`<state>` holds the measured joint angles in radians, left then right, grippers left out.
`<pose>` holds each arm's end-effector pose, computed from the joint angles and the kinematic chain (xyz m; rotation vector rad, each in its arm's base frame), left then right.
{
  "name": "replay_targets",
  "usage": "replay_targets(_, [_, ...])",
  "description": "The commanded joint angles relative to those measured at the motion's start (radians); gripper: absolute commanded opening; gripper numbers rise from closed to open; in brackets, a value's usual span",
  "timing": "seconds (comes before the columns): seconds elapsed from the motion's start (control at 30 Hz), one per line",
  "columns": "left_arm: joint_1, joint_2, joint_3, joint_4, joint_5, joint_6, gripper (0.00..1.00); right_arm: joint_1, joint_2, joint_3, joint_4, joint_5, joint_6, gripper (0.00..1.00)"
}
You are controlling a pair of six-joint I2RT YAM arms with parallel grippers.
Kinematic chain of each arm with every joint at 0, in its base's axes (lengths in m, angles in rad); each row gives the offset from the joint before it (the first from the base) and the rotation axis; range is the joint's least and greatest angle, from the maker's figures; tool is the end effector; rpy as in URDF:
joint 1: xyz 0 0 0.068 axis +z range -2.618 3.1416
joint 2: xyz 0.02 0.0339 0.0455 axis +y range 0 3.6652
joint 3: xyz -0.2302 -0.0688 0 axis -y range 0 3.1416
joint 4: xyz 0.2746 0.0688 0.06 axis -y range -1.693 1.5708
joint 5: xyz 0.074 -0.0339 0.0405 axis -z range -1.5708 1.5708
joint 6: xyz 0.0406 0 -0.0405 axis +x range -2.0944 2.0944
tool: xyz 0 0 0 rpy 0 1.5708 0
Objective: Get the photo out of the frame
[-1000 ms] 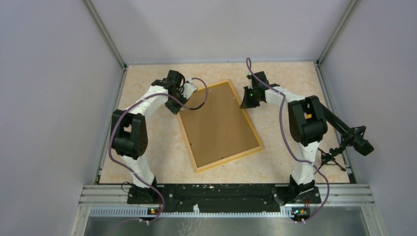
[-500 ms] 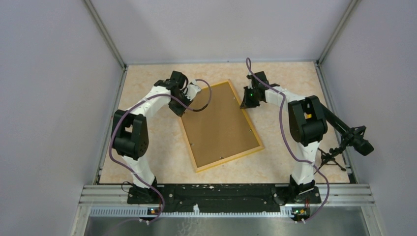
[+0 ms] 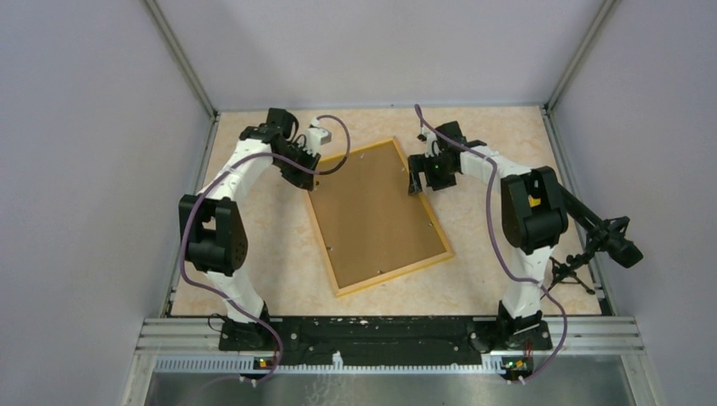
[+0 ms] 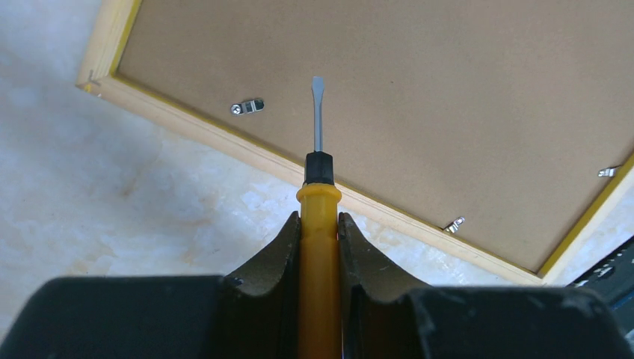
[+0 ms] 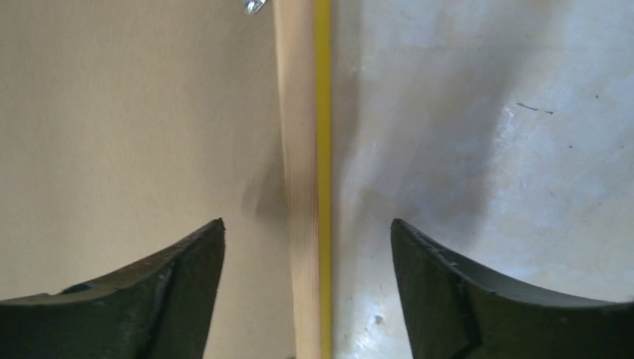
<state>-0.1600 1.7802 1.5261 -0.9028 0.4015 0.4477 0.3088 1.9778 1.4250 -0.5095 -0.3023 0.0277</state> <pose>0.3860 -0.0784 0.2258 0.8983 2.4874 -0.4526 0.4072 0.1426 0.1333 -0.4742 2.6045 0.5123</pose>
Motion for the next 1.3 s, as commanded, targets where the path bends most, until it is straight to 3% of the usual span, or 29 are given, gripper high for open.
replay_targets(0.0, [0.058,-0.072,0.040,-0.032,0.125,-0.023,0.00,-0.002,-0.003,0.181,-0.012,-0.144,-0.221,0.94])
replay_targets(0.3, [0.102,-0.125,-0.007,-0.032,0.123,-0.031,0.00,0.014,0.347,0.725,-0.164,-0.306,-0.299,0.98])
replay_targets(0.4, [0.105,-0.134,-0.021,-0.032,0.121,-0.033,0.00,0.015,0.423,0.838,-0.160,-0.325,-0.346,0.98])
replay_targets(0.73, [0.112,-0.144,-0.056,-0.033,0.117,-0.034,0.00,0.026,0.541,0.901,0.016,-0.331,-0.495,0.96])
replay_targets(1.07, [0.112,-0.146,-0.063,-0.039,0.103,-0.035,0.00,0.060,0.673,1.016,0.066,-0.292,-0.595,0.96])
replay_targets(1.27, [0.114,-0.156,-0.077,-0.040,0.097,-0.030,0.00,0.066,0.691,1.023,-0.007,-0.276,-0.681,0.84])
